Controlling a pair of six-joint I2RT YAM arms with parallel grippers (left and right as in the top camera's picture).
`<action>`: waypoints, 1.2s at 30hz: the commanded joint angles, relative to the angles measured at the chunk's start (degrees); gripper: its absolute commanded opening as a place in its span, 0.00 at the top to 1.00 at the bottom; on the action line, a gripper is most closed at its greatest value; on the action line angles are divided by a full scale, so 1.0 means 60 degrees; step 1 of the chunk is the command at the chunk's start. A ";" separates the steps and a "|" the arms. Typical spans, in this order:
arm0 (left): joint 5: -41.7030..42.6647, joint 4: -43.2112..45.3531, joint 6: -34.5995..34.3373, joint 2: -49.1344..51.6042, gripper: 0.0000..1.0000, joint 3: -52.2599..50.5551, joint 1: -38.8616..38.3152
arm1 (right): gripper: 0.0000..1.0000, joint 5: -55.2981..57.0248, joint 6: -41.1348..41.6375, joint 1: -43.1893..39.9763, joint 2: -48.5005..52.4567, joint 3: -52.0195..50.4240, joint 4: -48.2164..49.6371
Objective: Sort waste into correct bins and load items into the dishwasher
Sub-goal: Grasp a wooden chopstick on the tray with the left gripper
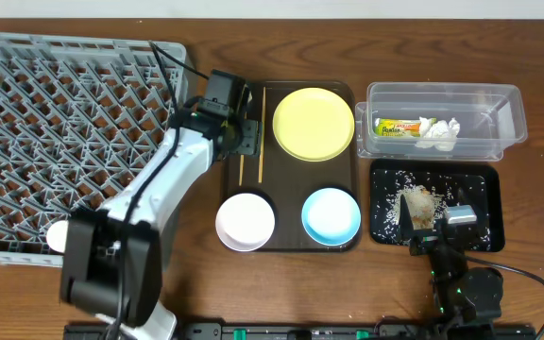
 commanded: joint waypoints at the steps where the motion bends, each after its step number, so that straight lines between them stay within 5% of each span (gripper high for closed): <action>1: -0.0368 0.0295 -0.0200 0.1027 0.45 0.0219 0.0022 | 0.01 0.0044 -0.0084 -0.0062 -0.0051 -0.0022 -0.0029; 18: -0.0018 0.0525 -0.0226 0.2397 0.94 0.0219 0.0025 | 0.01 0.0044 -0.0080 -0.0062 -0.0051 -0.0022 -0.0029; 28: -0.0164 -0.1508 -0.0131 0.0095 0.94 0.1392 0.0572 | 0.01 0.0044 -0.0084 -0.0062 -0.0051 -0.0022 -0.0029; 36: -0.3180 -0.3136 0.1053 -0.2361 0.94 0.1581 0.1741 | 0.01 0.0044 -0.0084 -0.0062 -0.0051 -0.0022 -0.0029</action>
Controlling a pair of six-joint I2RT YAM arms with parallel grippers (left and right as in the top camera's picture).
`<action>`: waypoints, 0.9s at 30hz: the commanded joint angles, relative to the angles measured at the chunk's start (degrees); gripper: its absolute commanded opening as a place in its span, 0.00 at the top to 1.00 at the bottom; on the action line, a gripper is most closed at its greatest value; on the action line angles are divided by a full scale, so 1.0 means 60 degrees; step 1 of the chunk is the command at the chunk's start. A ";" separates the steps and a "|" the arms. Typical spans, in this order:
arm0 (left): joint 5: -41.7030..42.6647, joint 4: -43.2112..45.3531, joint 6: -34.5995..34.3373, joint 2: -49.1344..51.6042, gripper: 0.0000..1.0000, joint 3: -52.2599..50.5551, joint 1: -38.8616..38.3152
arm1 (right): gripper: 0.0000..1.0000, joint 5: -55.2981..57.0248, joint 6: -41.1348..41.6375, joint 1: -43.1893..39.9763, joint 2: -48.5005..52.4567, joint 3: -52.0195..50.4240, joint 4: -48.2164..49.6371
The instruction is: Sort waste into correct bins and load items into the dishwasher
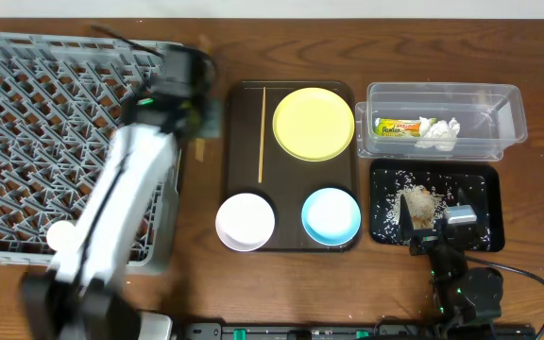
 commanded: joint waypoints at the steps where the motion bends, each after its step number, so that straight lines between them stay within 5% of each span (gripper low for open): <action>1: -0.1596 -0.0448 0.0838 -0.0310 0.94 -0.0029 0.0586 | 0.01 0.0044 -0.0084 -0.0062 -0.0051 -0.0022 -0.0025; 14: -0.1599 -0.0477 0.2288 0.1144 0.94 -0.0827 0.1348 | 0.01 0.0044 -0.0084 -0.0062 -0.0051 -0.0022 -0.0025; 16: -0.1599 -0.0474 0.2284 0.1359 0.88 -0.0827 0.1348 | 0.01 0.0044 -0.0084 -0.0062 -0.0051 -0.0022 -0.0025; 18: -0.1596 -0.0477 0.2280 0.1483 0.67 -0.0823 0.1344 | 0.01 0.0044 -0.0084 -0.0062 -0.0051 -0.0022 -0.0025; 22: -0.1468 -0.0546 0.1934 0.1217 0.42 -0.0506 0.1249 | 0.01 0.0044 -0.0080 -0.0062 -0.0051 -0.0022 -0.0025; 24: -0.0459 -0.0554 0.1603 0.0933 0.37 -0.0215 0.1086 | 0.01 0.0044 -0.0084 -0.0062 -0.0051 -0.0022 -0.0025; 26: 0.2473 -0.0251 0.1271 0.0448 0.36 -0.0157 0.0805 | 0.01 0.0044 -0.0084 -0.0062 -0.0051 -0.0022 -0.0025; 27: 0.3330 -0.0171 0.1275 0.0364 0.45 -0.0157 0.0696 | 0.01 0.0044 -0.0084 -0.0062 -0.0051 -0.0022 -0.0025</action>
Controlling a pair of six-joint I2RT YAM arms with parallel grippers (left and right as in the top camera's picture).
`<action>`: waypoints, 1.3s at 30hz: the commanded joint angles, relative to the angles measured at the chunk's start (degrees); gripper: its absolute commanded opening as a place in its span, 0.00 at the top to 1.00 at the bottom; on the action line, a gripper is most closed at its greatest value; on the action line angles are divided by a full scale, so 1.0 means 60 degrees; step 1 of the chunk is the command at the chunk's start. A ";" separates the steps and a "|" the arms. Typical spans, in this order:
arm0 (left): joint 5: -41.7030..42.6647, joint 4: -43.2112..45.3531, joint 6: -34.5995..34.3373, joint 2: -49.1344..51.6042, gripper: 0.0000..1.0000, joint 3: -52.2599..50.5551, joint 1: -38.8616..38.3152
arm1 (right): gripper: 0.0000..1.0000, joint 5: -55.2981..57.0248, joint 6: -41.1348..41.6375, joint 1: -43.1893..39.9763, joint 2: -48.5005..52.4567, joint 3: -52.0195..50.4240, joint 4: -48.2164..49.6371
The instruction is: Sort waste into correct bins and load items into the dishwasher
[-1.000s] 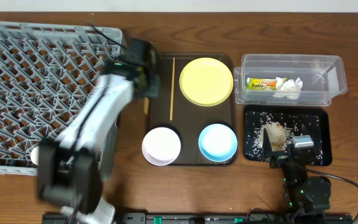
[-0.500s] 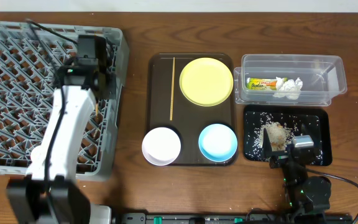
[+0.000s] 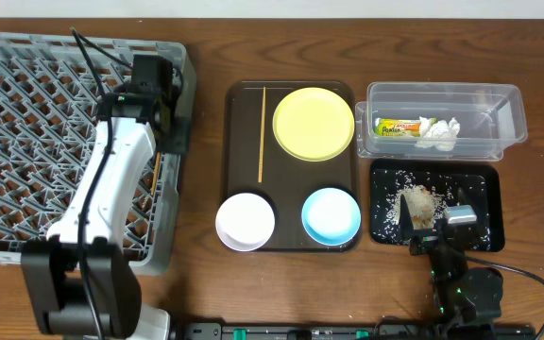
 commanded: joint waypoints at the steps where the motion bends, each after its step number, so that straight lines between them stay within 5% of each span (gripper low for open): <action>1: 0.4142 0.0280 -0.0444 -0.0729 0.50 0.0444 -0.0550 | 0.01 0.0044 -0.0084 -0.0062 -0.0051 -0.0022 -0.0025; 9: 0.3202 0.1293 -0.0517 0.0237 0.56 -0.0182 -0.2131 | 0.01 0.0044 -0.0084 -0.0062 -0.0051 -0.0022 -0.0025; 13: 0.2758 0.1738 -0.1555 0.1333 0.57 -0.0182 -0.2612 | 0.01 0.0044 -0.0084 -0.0062 -0.0051 -0.0022 -0.0025; 26: 0.2506 0.3005 -0.2382 0.3778 0.65 -0.0182 -0.2790 | 0.01 0.0044 -0.0084 -0.0062 -0.0051 -0.0022 -0.0025; 33: 0.2171 0.2605 -0.2382 0.4036 0.92 -0.0095 -0.2830 | 0.01 0.0044 -0.0084 -0.0062 -0.0051 -0.0022 -0.0025; 39: 0.0769 0.0637 -0.2371 0.2973 0.94 0.0882 -0.2408 | 0.01 0.0044 -0.0084 -0.0062 -0.0051 -0.0022 -0.0025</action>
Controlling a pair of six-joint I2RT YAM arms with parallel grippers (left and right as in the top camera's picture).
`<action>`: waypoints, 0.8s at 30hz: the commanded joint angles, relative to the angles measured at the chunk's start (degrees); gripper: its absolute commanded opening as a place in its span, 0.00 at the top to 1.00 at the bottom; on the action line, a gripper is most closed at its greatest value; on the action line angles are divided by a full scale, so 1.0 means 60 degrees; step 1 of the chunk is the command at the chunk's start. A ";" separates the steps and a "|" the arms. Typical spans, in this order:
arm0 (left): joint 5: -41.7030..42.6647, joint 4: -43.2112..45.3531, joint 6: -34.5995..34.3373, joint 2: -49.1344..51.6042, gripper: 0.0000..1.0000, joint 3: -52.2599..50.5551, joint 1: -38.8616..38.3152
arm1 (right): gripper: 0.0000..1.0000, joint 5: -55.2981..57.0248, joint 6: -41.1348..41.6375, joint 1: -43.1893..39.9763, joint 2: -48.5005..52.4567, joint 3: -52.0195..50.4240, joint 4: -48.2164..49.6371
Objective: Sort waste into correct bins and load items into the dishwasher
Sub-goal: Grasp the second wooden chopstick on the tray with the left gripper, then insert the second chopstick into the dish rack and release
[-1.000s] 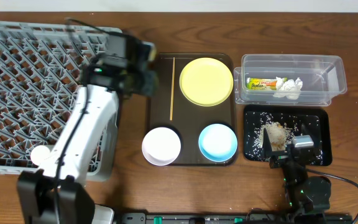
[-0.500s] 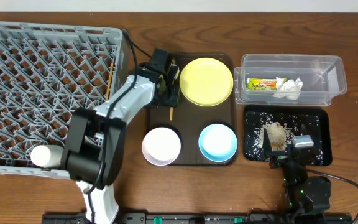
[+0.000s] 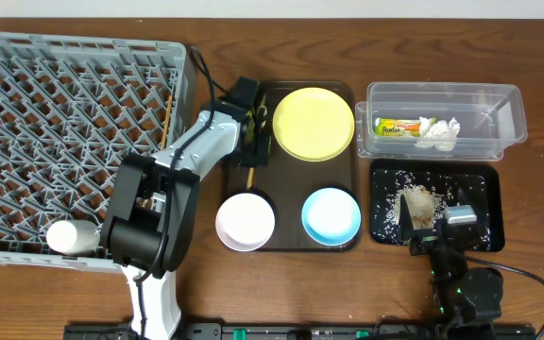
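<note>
My left gripper (image 3: 253, 137) is down over the left side of the brown tray (image 3: 291, 247), on top of a chopstick (image 3: 250, 177) whose lower end sticks out below the fingers. Its jaws are hidden by the wrist. Another chopstick (image 3: 168, 109) lies in the grey dish rack (image 3: 26, 85) near its right edge. On the tray sit a yellow plate (image 3: 314, 124), a white bowl (image 3: 246, 221) and a blue bowl (image 3: 331, 215). My right gripper (image 3: 423, 225) rests at the near edge of the black tray (image 3: 480, 179), which holds food scraps.
A clear plastic bin (image 3: 499, 104) at the back right holds a wrapper (image 3: 397, 125) and crumpled tissue (image 3: 439, 131). A white cup (image 3: 69, 234) lies in the rack's front left corner. Bare wooden table separates the rack from the brown tray.
My left gripper has moved from over the rack's right side back to the brown tray's left side, over the remaining chopstick. The chopstick it carried now lies in the rack.
At first my left gripper was on the tray's left side with two chopsticks there. Then it was moving toward the rack, one chopstick left on the tray. Then it was over the rack with a chopstick. Now that chopstick lies in the rack. The right arm stayed still.
</note>
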 commanded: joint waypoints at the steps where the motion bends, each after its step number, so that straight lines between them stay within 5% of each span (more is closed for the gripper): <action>1: -0.1381 -0.0925 0.0033 -0.0896 0.94 0.0718 0.0430 | 0.01 0.0044 -0.0084 -0.0062 -0.0051 -0.0022 -0.0029; 11: -0.3286 -0.2641 0.0951 -0.3887 0.94 0.0885 0.2288 | 0.01 0.0044 -0.0084 -0.0062 -0.0051 -0.0022 -0.0029; 24: -0.2630 -0.2816 0.2259 -0.3322 0.94 -0.0240 0.3792 | 0.01 0.0044 -0.0084 -0.0062 -0.0051 -0.0022 -0.0029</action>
